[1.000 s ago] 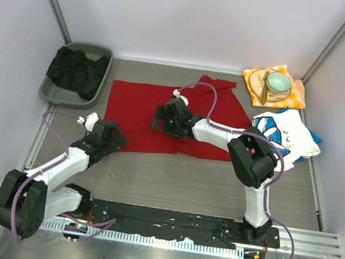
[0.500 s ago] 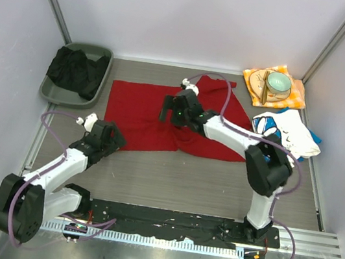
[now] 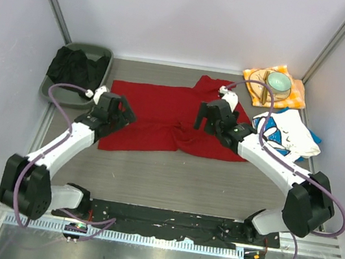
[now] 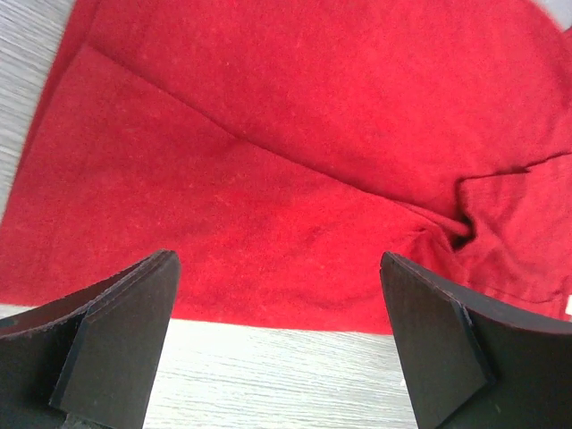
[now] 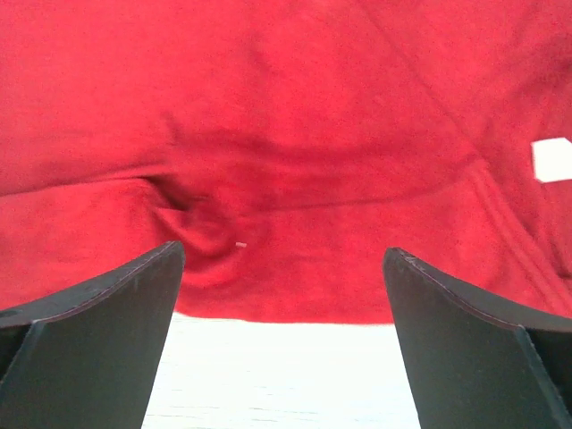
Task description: Fold and stack the t-shirts
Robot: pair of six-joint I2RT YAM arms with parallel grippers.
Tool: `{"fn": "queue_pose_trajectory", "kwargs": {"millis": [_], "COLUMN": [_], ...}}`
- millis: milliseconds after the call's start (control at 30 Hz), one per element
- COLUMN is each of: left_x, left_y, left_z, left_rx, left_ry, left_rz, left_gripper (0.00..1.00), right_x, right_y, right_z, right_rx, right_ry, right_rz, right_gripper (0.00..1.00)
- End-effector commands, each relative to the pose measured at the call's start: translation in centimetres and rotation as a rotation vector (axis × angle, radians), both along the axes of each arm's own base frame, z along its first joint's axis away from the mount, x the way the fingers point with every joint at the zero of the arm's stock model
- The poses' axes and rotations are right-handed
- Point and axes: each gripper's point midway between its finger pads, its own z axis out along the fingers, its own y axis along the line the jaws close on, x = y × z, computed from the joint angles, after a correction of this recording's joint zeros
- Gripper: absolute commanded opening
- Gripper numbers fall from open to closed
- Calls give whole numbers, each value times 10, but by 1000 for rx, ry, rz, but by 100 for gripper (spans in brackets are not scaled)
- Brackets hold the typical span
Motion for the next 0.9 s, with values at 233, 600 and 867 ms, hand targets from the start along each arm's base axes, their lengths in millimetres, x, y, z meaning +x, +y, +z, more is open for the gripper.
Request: {"fn": "queue_pose_trajectory", "kwargs": {"millis": [233,600,867], "left_x": [11,5,-14], "left_y": [-30,-24,-8], "left_z": [-56,-83,-103], "left_rx": [75,176,273], "left_ry": [154,239,338], "left_rz": [-72,-89,-107], "left_gripper": [100,100,100], "right_x": [-14,-25,-47], "right_y": [-60,-55,-67], "right_z": [-75,-134,-157], "right_rx": [-167,-161,-188], "right_ry": [193,307,371], "right_rz": [-130,-123,-137], "right_gripper": [100,99,98]}}
